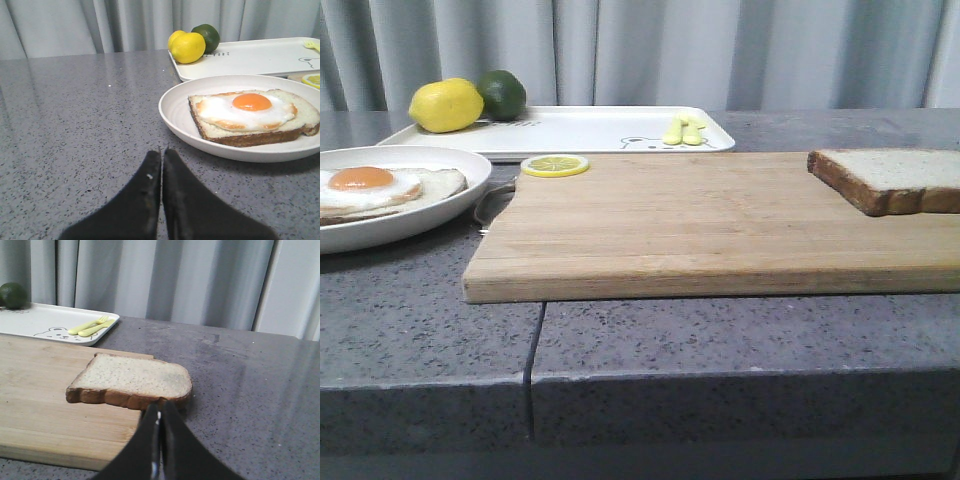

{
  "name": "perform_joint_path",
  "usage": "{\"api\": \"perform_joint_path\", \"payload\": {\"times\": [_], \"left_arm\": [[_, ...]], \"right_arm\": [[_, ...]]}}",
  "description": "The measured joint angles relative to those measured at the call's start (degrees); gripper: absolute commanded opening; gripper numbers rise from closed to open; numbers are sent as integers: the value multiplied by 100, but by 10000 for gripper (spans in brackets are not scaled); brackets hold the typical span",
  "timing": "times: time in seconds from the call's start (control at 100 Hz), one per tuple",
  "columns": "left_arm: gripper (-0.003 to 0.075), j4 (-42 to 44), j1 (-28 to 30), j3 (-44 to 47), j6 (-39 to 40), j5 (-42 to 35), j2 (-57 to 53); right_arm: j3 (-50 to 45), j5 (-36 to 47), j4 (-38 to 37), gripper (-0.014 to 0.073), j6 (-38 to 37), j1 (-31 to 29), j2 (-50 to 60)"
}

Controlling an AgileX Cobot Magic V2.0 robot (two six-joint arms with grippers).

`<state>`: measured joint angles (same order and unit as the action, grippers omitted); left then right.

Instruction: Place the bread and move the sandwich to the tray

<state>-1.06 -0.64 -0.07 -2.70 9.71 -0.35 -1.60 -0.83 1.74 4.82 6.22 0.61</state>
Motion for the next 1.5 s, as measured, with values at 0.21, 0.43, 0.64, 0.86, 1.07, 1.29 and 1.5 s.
{"api": "perform_joint_path", "payload": {"times": [0.21, 0.43, 0.64, 0.86, 1.07, 1.29, 1.5], "left_arm": [[-20, 0, 0, 0, 0, -88, 0], [-20, -357, 0, 0, 0, -354, 0], [-20, -1367, 0, -50, 0, -342, 0], [-20, -1544, 0, -841, 88, 461, 11], [-20, -1567, 0, -2005, 270, 1461, 917], [-20, -1592, 0, -3495, 300, 2818, 2538], [-20, -1629, 0, -4776, 311, 3856, 3746]], "right_arm": [[0, 32, 0, -67, 0, 0, 0], [0, 134, 0, -67, 0, 0, 0], [24, 83, 0, -67, 0, 0, 0], [885, -1212, 0, -66, 0, 0, -15], [2018, -2433, 0, -66, 0, 0, -744], [3052, -3036, 0, -66, 0, 0, -1809], [3716, -3484, 0, -66, 0, 0, -2780]]}}
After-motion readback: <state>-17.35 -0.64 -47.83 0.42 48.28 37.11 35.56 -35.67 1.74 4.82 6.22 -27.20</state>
